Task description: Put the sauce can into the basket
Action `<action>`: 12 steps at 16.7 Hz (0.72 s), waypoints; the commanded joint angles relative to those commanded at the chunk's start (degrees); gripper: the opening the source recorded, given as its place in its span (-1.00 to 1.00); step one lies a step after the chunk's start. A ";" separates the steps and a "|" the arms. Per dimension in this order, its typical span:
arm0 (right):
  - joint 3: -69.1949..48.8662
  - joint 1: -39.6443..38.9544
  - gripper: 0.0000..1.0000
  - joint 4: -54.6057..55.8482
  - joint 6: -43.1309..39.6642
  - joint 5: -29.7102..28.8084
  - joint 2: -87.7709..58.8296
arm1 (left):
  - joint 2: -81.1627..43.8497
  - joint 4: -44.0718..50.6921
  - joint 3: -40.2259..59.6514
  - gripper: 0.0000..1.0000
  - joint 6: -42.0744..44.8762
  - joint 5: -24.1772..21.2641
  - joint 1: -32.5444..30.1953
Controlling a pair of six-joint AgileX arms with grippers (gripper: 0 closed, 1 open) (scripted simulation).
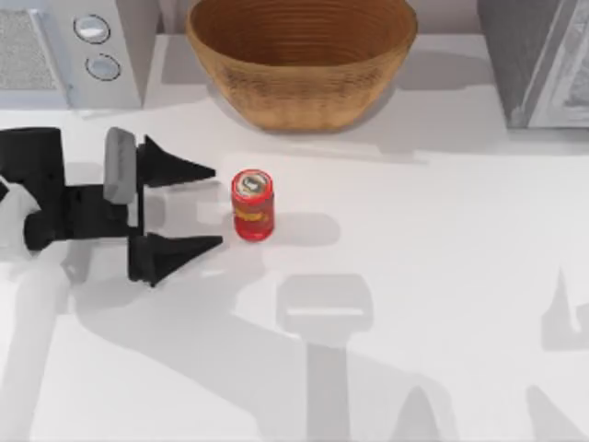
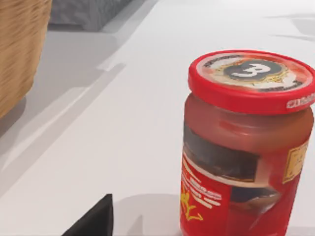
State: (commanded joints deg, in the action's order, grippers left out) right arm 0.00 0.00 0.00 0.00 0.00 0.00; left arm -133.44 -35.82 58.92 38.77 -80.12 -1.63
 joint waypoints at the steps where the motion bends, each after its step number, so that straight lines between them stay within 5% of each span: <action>1: 0.00 0.00 1.00 0.00 0.00 0.00 0.00 | -0.03 -0.13 0.03 1.00 -0.11 0.02 -0.07; 12: 0.00 0.00 1.00 0.00 0.00 0.00 0.00 | -4.13 -14.64 2.07 1.00 -12.58 5.32 -6.61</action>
State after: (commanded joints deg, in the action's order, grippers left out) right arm 0.00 0.00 0.00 0.00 0.00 0.00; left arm -137.57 -50.46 60.99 26.19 -74.79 -8.24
